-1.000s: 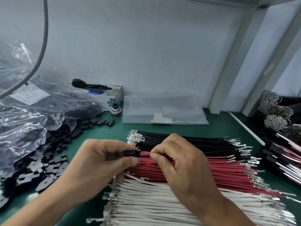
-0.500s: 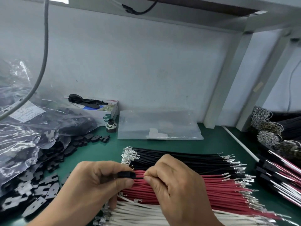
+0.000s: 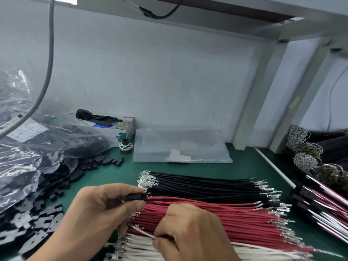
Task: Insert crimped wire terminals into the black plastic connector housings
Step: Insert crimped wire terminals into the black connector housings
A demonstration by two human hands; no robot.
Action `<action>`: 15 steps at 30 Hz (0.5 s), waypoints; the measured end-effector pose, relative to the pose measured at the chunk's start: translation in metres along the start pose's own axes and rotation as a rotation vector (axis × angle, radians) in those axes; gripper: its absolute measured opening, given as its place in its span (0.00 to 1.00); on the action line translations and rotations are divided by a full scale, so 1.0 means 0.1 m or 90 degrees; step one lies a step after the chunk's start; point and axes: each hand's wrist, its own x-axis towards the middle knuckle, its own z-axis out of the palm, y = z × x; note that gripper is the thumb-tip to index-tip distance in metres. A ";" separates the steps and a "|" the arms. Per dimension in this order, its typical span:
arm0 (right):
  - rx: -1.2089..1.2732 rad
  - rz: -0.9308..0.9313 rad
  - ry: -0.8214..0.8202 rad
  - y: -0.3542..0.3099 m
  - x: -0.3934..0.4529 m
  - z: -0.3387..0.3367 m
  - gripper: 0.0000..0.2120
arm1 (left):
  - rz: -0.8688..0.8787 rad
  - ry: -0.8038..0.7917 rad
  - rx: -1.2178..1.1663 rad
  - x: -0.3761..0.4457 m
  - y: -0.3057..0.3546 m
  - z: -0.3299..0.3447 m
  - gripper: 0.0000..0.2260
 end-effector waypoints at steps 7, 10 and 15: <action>0.030 -0.014 -0.008 0.03 -0.02 0.03 0.10 | 0.010 0.007 -0.017 0.01 0.00 0.02 0.09; 0.016 -0.012 -0.021 0.03 -0.02 0.04 0.09 | 0.008 0.009 -0.016 0.02 0.01 0.02 0.08; 0.014 -0.033 0.008 0.06 0.00 0.05 0.11 | 0.008 0.018 -0.008 0.03 0.01 0.03 0.09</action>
